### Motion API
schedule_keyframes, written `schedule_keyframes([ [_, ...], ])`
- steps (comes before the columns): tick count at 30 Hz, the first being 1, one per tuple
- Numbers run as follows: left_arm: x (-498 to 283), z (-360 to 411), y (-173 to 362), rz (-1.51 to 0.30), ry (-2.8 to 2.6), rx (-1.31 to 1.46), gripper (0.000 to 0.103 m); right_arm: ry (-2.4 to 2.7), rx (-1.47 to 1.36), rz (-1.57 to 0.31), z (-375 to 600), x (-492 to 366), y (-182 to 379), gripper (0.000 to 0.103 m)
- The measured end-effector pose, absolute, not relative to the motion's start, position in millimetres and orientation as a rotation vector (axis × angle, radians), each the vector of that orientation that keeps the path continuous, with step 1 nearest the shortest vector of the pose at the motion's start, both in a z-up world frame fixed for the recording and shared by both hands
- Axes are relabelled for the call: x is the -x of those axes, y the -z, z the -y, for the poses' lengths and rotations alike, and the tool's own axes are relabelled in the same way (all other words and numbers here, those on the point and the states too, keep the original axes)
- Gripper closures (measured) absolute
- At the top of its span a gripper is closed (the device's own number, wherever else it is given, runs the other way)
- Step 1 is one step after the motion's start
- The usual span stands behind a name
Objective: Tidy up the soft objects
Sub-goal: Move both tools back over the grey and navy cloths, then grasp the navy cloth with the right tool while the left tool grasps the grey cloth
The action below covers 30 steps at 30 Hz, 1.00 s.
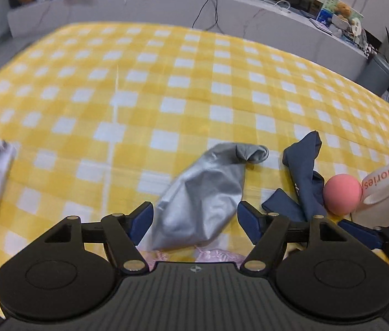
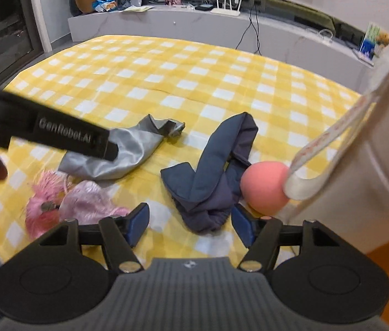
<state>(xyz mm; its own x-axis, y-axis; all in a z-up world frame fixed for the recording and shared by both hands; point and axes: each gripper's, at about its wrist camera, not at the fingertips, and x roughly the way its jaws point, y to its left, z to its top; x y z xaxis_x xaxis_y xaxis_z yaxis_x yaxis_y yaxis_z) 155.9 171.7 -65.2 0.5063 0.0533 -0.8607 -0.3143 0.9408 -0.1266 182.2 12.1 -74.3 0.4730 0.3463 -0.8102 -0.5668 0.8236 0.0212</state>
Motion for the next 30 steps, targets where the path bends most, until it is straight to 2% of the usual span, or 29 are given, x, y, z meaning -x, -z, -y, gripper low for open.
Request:
schedule_keyframes([
  [6, -165, -176, 78, -1.041, -0.236, 0.313, 0.018, -0.546, 0.276, -0.950, -22, -197, 90, 0.036],
  [8, -167, -176, 82, -1.056, -0.241, 0.317, 0.018, -0.536, 0.259, -0.963, -23, -201, 94, 0.027],
  [16, -173, -169, 85, -1.039, -0.221, 0.358, 0.018, -0.523, 0.190, -0.978, -21, -208, 100, 0.025],
  [18, -175, -163, 85, -1.039, -0.223, 0.330, 0.026, -0.523, 0.190, -0.971, -21, -208, 101, 0.025],
  [20, -176, -159, 85, -1.040, -0.231, 0.296, 0.030, -0.516, 0.226, -0.953, -23, -204, 101, 0.032],
  [21, -176, -157, 85, -1.043, -0.234, 0.275, 0.036, -0.511, 0.255, -0.938, -25, -201, 102, 0.034],
  [23, -177, -152, 86, -1.047, -0.241, 0.220, 0.049, -0.524, 0.257, -0.921, -24, -199, 102, 0.046],
  [25, -176, -149, 86, -1.041, -0.239, 0.174, 0.071, -0.533, 0.263, -0.912, -24, -197, 100, 0.057],
  [28, -175, -147, 85, -1.037, -0.206, 0.167, 0.085, -0.553, 0.281, -0.900, -25, -193, 99, 0.071],
  [30, -175, -145, 85, -1.036, -0.203, 0.150, 0.094, -0.564, 0.296, -0.891, -25, -190, 99, 0.077],
])
